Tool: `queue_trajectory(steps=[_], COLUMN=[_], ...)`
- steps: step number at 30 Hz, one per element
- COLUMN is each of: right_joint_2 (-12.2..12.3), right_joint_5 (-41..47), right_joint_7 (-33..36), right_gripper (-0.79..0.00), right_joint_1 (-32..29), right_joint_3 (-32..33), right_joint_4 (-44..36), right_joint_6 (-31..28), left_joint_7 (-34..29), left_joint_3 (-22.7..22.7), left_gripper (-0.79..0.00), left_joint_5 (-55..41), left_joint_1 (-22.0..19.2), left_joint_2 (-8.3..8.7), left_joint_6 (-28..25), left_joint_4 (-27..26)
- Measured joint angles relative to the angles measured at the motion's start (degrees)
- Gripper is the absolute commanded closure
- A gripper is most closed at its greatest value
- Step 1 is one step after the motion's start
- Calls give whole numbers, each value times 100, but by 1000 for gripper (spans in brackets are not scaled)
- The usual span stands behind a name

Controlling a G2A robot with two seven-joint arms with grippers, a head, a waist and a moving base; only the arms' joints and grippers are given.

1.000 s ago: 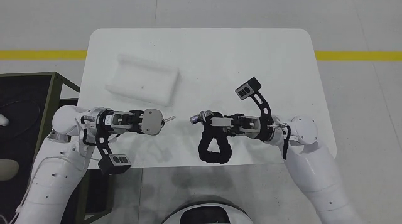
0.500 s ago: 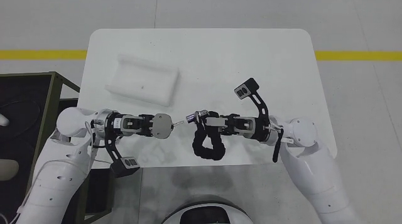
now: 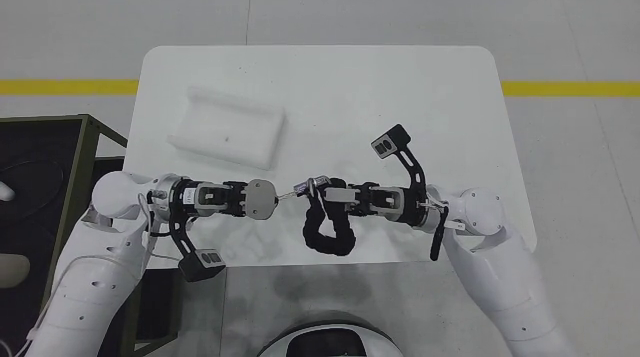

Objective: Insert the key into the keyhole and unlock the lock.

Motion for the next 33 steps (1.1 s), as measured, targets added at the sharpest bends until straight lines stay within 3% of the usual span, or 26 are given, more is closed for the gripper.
queue_trajectory(steps=[33], right_joint_2=[55], right_joint_5=[-186], right_joint_7=[-177], right_gripper=[0], right_joint_1=[-19], right_joint_3=[-136], right_joint_4=[-214], right_joint_6=[-70], left_joint_7=[-220], left_joint_3=[108], left_gripper=[0], left_joint_5=[71], left_joint_1=[-5], left_joint_2=[53], left_joint_6=[69], left_joint_4=[-87])
